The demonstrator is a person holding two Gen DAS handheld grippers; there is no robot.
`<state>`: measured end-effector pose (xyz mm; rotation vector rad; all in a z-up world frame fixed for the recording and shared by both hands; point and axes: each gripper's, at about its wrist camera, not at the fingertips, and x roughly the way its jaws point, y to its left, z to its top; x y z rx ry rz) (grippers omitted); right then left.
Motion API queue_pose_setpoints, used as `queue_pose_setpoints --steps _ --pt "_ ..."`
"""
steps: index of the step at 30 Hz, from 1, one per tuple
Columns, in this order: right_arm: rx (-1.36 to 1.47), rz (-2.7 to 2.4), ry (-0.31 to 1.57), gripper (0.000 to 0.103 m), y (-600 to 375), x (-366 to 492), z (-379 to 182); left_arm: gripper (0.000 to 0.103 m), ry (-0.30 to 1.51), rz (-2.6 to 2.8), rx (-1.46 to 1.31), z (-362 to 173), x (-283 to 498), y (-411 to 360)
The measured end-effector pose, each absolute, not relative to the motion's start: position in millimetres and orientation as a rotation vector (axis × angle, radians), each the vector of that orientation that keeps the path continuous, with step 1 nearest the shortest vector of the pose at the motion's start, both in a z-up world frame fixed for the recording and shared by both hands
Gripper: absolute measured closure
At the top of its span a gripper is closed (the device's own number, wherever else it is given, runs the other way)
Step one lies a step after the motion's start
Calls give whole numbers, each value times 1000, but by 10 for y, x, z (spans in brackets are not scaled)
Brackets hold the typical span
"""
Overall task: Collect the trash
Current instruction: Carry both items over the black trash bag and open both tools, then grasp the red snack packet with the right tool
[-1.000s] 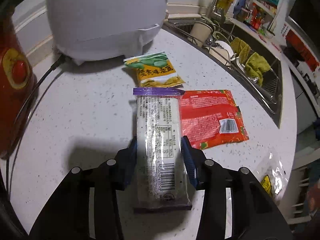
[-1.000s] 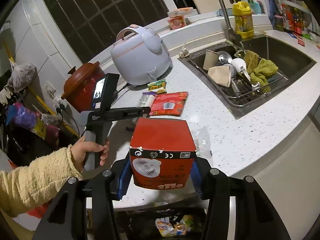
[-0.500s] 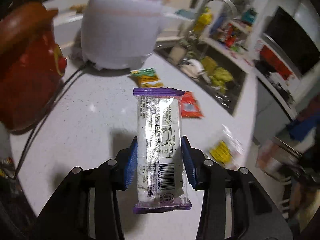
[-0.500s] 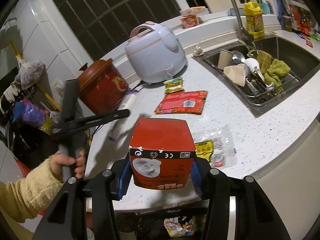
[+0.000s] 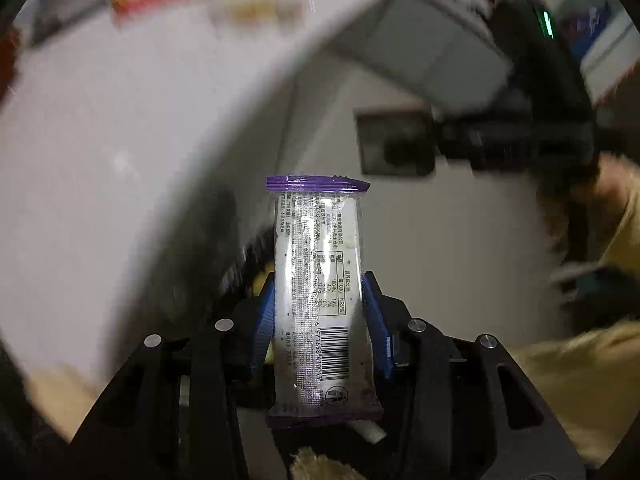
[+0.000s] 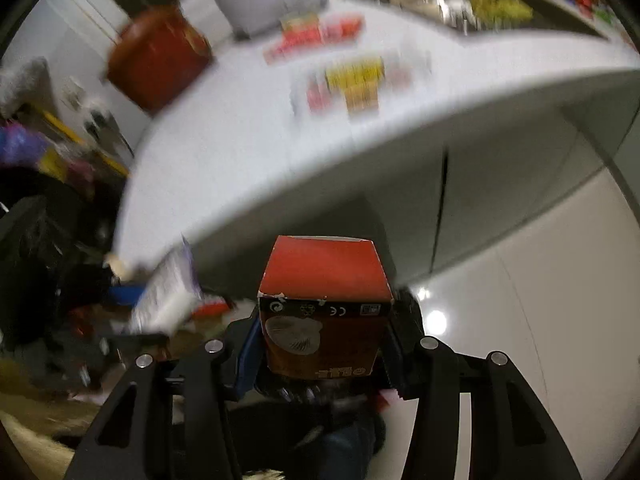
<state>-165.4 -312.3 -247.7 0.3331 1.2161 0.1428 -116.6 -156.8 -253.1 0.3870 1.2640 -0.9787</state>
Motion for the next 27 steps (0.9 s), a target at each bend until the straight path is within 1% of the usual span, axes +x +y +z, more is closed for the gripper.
queue_pose_setpoints --steps 3,4,5,6,8,11,12,13,14,15,17,20,22,25,27 --pt "309 157 1295 53 -2952 -1662 -3041 62 1364 -958 462 -3228 -1326 -1546" --pt "300 165 1335 53 -2867 -1650 -3339 62 1399 -948 476 -3481 -1356 -1523" --pt "297 167 1357 53 -2815 -1640 -3525 62 1428 -934 486 -3665 -1363 -1509" --pt "285 173 1381 53 -2743 -1623 -3740 62 1451 -895 515 -3955 -1373 -1485" --pt "253 189 1410 53 -2621 -1594 -4041 62 1493 -841 521 -4344 -1349 -1453" --pt "228 202 1455 53 -2452 -1531 -4473 62 1541 -765 499 -4788 -1261 -1441" --pt "210 191 1468 52 -2396 -1504 -4627 60 1547 -736 500 -4877 -1228 -1441" --pt "209 183 1483 52 -2365 -1489 -4719 54 1559 -699 503 -4983 -1204 -1435" --pt "218 170 1513 50 -2349 -1468 -4847 32 1576 -650 515 -5106 -1168 -1444" --pt "230 153 1533 47 -2350 -1452 -4941 20 1575 -619 527 -5173 -1183 -1426" --pt "226 130 1542 39 -2291 -1427 -5037 20 1571 -597 523 -5240 -1192 -1412" --pt "227 118 1552 38 -2284 -1421 -5081 19 1596 -574 508 -5276 -1154 -1367" --pt "238 112 1547 36 -2307 -1404 -5015 19 1595 -577 484 -5209 -1159 -1346" --pt "248 94 1520 36 -2380 -1348 -4794 19 1575 -596 467 -5019 -1157 -1355" --pt "262 77 1495 36 -2462 -1354 -4612 19 1559 -639 451 -4792 -1174 -1386"
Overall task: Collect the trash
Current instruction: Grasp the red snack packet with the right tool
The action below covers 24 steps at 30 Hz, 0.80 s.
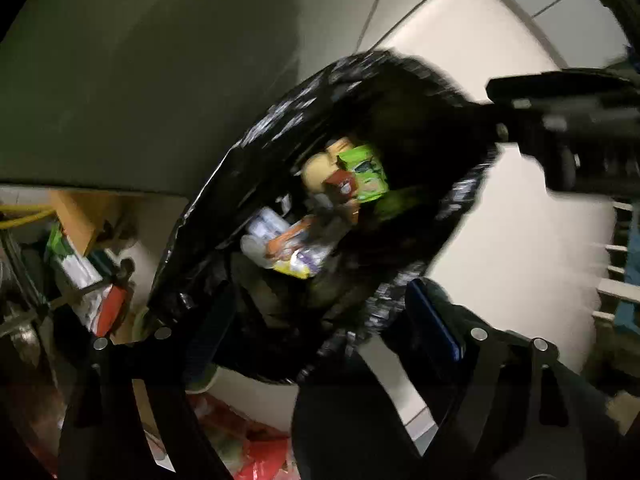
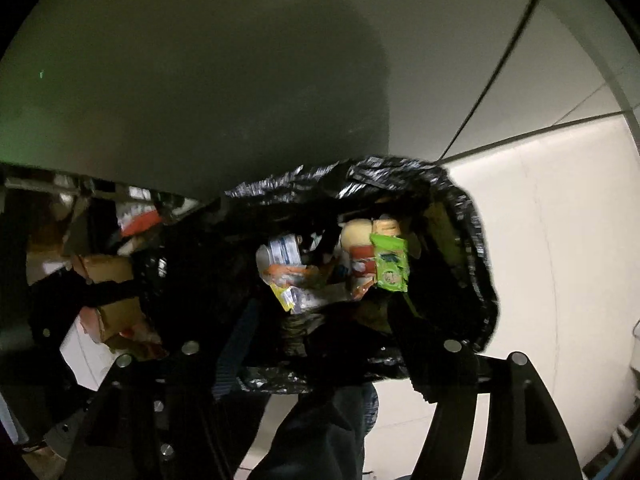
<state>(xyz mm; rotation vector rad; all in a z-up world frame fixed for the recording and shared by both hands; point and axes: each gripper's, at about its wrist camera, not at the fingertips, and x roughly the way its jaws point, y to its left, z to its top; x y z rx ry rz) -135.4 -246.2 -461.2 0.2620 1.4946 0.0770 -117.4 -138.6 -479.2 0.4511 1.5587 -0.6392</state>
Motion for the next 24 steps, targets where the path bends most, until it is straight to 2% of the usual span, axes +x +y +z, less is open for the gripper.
queue_pose_setpoints --steps 4,7,9,12,17,24 --pt "274 80 1351 36 -2757 -1513 -3748 19 1453 -844 423 -4014 -1352 -1555" --pt "259 126 1182 34 -2898 -1583 -2878 13 1330 -987 389 -3304 -1454 -1615" --pt "247 168 1047 19 -2938 -1535 -2338 13 1256 -1037 346 -2899 -1480 -1629" --pt "145 257 865 7 -2960 -1165 -1638 13 1182 -1069 265 -2413 -1420 -1624" --pt "-147 345 835 6 -2927 -192 -1250 13 1058 -1005 197 -1912 -1257 -1510" --pt "-416 529 931 6 -2956 1206 -1481 13 1098 -780 87 -1847 -946 -1564"
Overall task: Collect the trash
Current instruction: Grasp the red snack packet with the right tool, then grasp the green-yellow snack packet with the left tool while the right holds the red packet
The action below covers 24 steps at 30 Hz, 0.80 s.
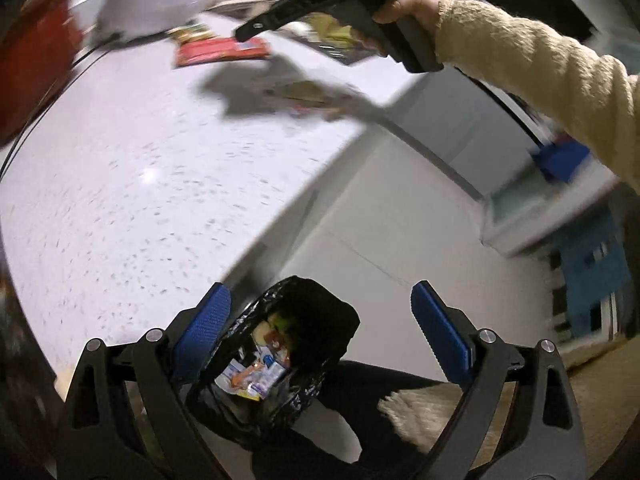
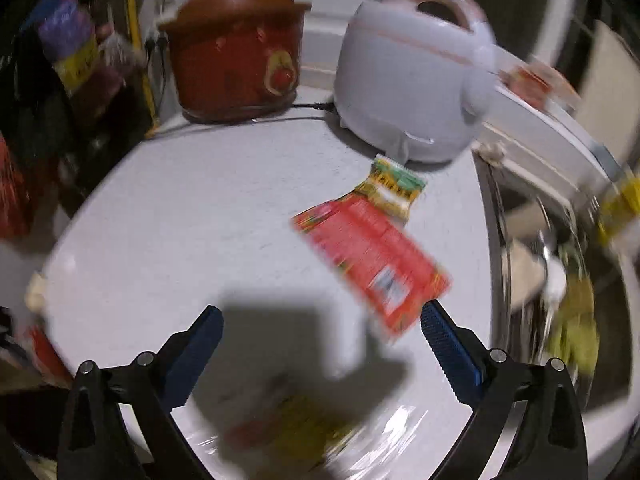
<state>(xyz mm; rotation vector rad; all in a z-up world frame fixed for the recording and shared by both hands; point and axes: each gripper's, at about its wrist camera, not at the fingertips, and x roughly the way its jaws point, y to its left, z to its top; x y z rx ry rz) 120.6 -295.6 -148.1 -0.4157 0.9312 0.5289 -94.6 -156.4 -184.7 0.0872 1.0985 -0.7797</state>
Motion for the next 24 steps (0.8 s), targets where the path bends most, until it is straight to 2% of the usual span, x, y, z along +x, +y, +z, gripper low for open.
queue_pose_setpoints --steps 4,7,11,13,15,16,18,20,24 --pt "-506 641 1014 6 -3051 1836 -1834 13 1134 -639 -72 -1835 -732 -1632" --pt "-522 738 1067 15 -3080 1971 -1955 13 1132 -542 -162 -1800 -610 -1677" --pt "-558 829 1054 15 -3056 1975 -2018 13 1129 -451 -188 -1709 -519 -1699" --pt "-546 859 1024 30 -3104 1983 -1984 13 1117 -398 -191 -1668 -410 -1662" --pt "-515 855 1023 53 -3170 2008 -1939 13 1104 -352 -195 -1635 -293 -1608" --pt "-513 855 1014 57 -3209 1988 -1922 13 1099 -334 -194 -1650 -223 -1578" --pt "-483 852 1006 76 -3301 1931 -1873 13 1084 -295 -192 -1610 -124 -1531" --pt "-432 844 989 81 -3424 1845 -1811 13 1072 -261 -197 -1563 2 -1475" --pt "-316 854 936 81 -3719 1596 -1672 13 1054 -263 -178 -1522 291 -1540"
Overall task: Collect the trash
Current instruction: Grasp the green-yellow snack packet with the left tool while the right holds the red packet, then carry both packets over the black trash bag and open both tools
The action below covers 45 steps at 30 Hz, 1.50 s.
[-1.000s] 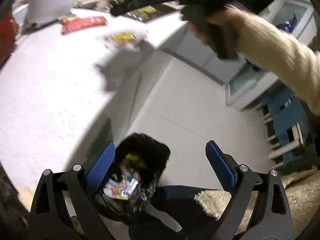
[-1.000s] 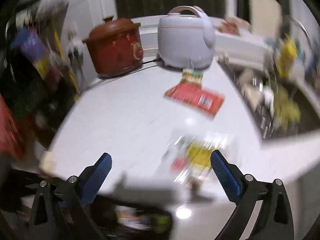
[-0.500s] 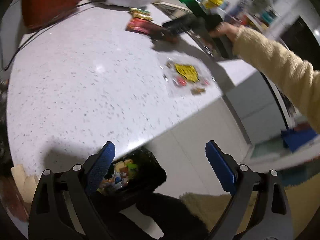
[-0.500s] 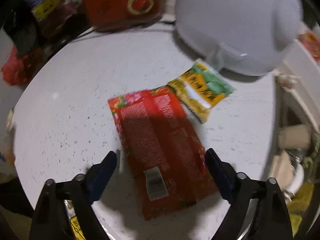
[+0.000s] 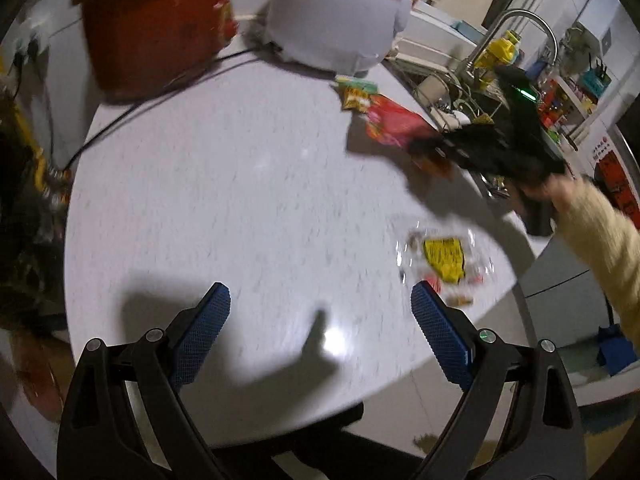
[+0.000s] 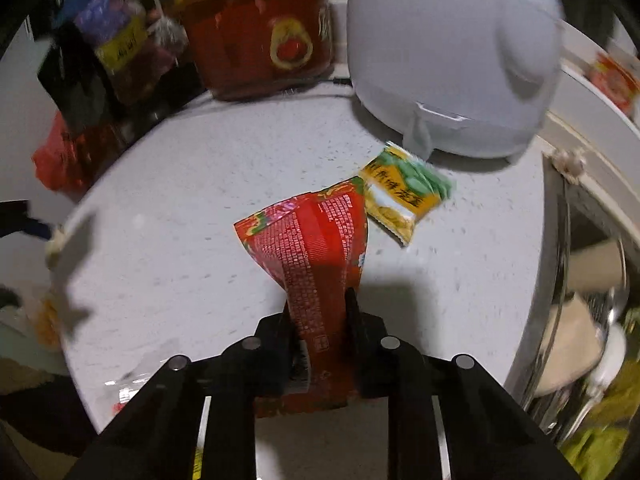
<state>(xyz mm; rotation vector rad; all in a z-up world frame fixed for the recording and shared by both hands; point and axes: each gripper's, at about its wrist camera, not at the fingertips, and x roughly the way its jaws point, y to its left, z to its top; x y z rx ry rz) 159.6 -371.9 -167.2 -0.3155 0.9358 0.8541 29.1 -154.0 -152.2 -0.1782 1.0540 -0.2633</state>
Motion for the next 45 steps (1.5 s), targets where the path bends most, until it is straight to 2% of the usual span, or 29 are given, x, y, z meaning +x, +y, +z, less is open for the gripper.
queue_pose_setpoints --steps 5,9,16,20,22,23,24,25,31,35,40,45 --pt "-78 795 855 81 -4371 1218 -1279 13 1057 -327 -104 -1572 853 -1917" --pt "92 702 817 81 -4963 901 -1117 13 1074 -335 -83 -1697 1654 -2304" --pt "213 599 785 81 -5440 551 -1134 13 1088 -158 52 -1984 2746 -2890" --pt "265 584 767 80 -5495 463 -1210 12 1111 -90 61 -2104 3010 -2961" --pt "284 586 761 80 -5495 458 -1224 14 1109 -87 42 -2085 3047 -2949" --pt "293 586 759 80 -5492 446 -1237 24 1098 -86 39 -2070 3039 -2949" --pt "304 588 756 80 -5493 441 -1244 45 1070 -88 38 -2033 2995 -2943" --pt "311 589 756 80 -5494 440 -1245 50 1051 -97 37 -1996 2946 -2932" --pt "335 620 752 80 -5439 402 -1196 52 1036 -180 -44 -1877 2660 -2703" --pt "305 670 766 80 -5281 277 -1143 52 962 -252 -44 -1579 2110 -2540" --pt "143 751 860 80 -4832 -182 -1170 52 929 -362 64 -1244 703 -2281" --pt "60 869 1046 80 -4325 -754 -1479 52 1103 -442 116 -1497 -707 -1994"
